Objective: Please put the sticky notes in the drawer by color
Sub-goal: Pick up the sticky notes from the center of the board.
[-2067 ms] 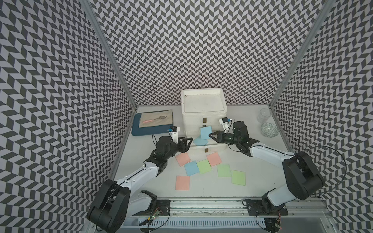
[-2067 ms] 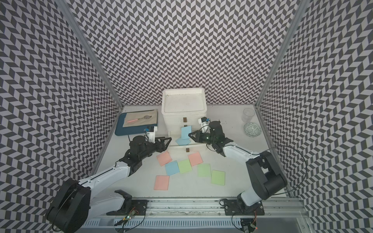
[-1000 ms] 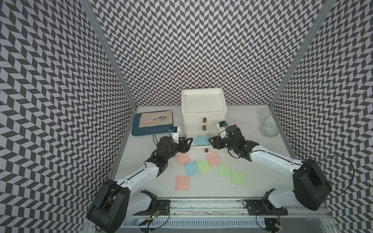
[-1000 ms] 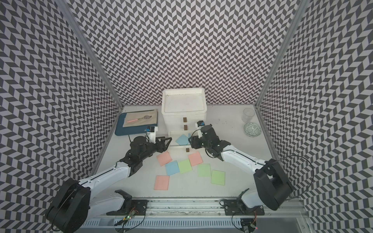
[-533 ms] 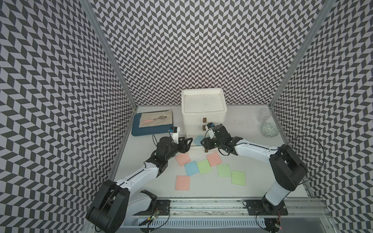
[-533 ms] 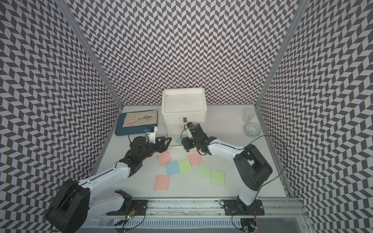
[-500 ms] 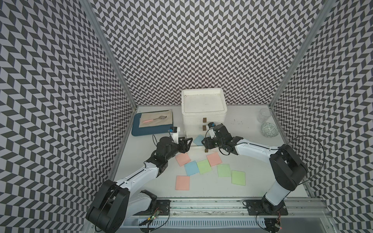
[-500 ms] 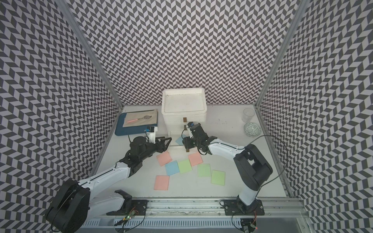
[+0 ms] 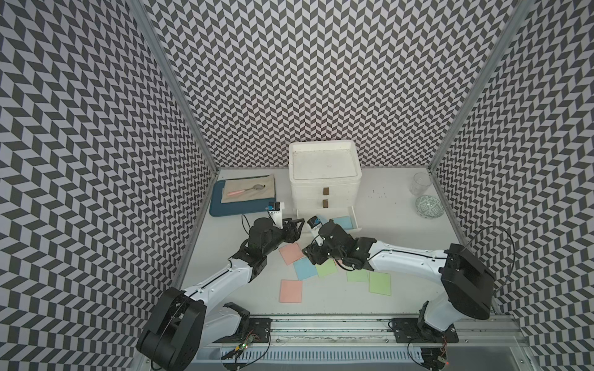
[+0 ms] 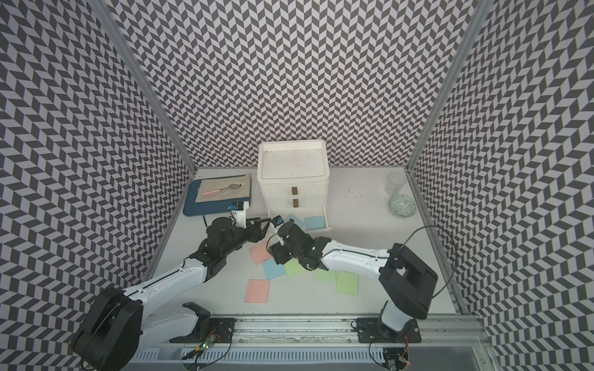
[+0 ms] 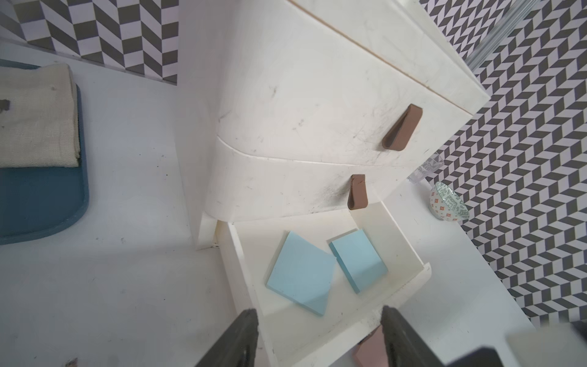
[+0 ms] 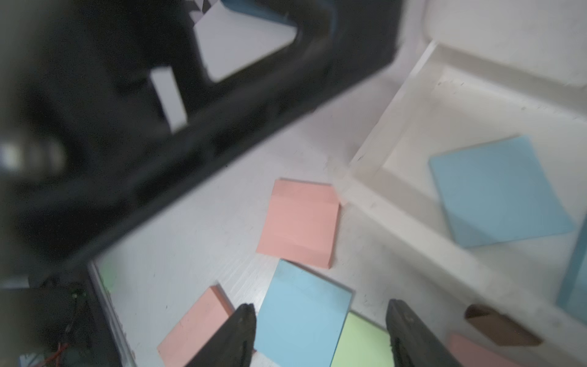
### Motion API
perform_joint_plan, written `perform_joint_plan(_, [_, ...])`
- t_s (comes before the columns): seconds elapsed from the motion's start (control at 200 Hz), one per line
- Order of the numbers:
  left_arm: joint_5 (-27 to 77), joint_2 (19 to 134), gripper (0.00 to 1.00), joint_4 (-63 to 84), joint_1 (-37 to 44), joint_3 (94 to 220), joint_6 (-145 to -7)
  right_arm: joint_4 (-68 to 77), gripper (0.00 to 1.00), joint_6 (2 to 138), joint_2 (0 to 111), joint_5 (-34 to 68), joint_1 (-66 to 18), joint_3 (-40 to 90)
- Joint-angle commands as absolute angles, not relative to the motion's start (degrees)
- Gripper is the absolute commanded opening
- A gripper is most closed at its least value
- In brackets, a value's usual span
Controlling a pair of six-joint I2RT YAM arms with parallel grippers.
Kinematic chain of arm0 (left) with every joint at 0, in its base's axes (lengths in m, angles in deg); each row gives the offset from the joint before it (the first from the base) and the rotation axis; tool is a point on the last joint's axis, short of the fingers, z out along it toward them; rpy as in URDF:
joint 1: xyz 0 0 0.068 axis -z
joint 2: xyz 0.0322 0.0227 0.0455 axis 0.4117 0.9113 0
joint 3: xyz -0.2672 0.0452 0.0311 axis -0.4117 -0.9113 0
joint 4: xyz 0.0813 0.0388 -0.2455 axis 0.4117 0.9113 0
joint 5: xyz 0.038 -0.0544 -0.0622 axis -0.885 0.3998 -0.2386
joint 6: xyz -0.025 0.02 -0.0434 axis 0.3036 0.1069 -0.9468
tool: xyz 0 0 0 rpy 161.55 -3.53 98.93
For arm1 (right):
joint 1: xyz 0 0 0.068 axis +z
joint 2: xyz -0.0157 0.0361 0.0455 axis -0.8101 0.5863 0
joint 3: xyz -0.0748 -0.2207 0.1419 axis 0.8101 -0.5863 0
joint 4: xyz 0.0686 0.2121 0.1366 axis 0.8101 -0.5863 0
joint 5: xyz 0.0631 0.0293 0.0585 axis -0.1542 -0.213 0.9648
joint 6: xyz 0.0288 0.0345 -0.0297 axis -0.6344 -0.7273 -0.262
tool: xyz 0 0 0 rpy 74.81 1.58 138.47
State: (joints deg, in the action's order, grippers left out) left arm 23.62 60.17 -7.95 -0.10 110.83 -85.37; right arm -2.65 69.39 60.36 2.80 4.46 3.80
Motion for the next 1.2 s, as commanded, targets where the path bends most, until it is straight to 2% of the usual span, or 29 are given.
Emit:
perform_joint_plan(0.0, [22.9, 59.5, 0.65, -7.4, -1.7, 110.2, -86.9, -0.8, 0.78, 67.6, 59.9, -0.5, 5.7, 0.5])
perform_joint_plan(0.185, [24.2, 59.0, 0.65, -8.0, -4.0, 109.2, -88.5, -2.2, 0.86, 65.8, 65.2, -1.4, 8.9, 2.8])
perform_joint_plan(0.846, [26.7, 57.3, 0.65, -9.0, -5.6, 108.1, -89.2, -3.5, 0.87, 61.8, 73.0, -0.9, 12.4, 6.8])
perform_joint_plan(1.032, [26.6, 56.2, 0.65, -9.4, -5.6, 107.6, -89.2, -7.5, 0.89, 60.6, 74.2, -6.5, 12.3, 7.3])
perform_joint_plan(1.192, [27.2, 56.2, 0.65, -9.4, -5.6, 107.7, -89.3, -8.2, 0.90, 60.1, 73.5, -7.5, 12.3, 6.3])
